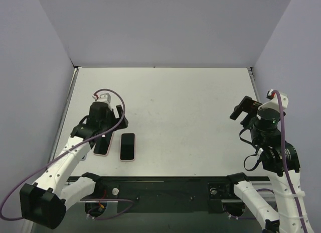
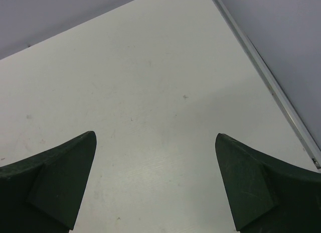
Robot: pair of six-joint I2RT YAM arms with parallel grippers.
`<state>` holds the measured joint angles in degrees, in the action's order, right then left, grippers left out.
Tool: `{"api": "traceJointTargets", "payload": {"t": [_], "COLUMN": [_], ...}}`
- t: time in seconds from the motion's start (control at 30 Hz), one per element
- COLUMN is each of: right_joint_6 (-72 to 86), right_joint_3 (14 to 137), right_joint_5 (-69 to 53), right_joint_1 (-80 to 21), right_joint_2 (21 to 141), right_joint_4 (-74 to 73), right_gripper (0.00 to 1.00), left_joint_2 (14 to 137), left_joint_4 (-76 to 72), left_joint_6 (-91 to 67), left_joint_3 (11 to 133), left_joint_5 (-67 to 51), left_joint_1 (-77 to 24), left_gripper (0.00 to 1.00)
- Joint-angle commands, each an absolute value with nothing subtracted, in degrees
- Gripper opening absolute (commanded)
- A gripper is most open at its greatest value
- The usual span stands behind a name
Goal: Take the phone out of the phone case
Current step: Pick up the phone at the center of the board.
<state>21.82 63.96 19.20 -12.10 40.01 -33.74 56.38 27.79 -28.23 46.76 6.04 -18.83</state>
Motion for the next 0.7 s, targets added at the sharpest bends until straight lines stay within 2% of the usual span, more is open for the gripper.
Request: {"api": "traceJointTargets", "payload": {"t": [0.0, 0.23, 0.43, 0.67], "right_joint_6": [22.5, 22.3, 21.9, 21.5], "right_joint_3": [62.7, 62.1, 61.4, 61.4], "right_joint_5": [17.8, 17.3, 17.7, 18.5], "right_joint_1": [-12.5, -12.5, -12.5, -12.5], "right_joint_2": [40.2, 39.5, 38.3, 38.0], "right_joint_4": [-29.8, -29.4, -29.9, -30.0], "right_gripper": [1.0, 1.0, 1.0, 1.0], "left_joint_2": [60.5, 74.2, 83.4, 86.8], "left_joint_4": [33.8, 34.6, 35.3, 34.9], "left_joint_6": [-31.6, -33.3, -31.2, -30.1], "left_joint_3": [45.7, 45.6, 47.0, 47.1], "left_joint_5": [-3.3, -4.9, -1.6, 1.1], "left_joint_1": [-19.1, -20.4, -23.1, -25.2], "left_gripper": [0.97, 0.97, 0.97, 0.97]}}
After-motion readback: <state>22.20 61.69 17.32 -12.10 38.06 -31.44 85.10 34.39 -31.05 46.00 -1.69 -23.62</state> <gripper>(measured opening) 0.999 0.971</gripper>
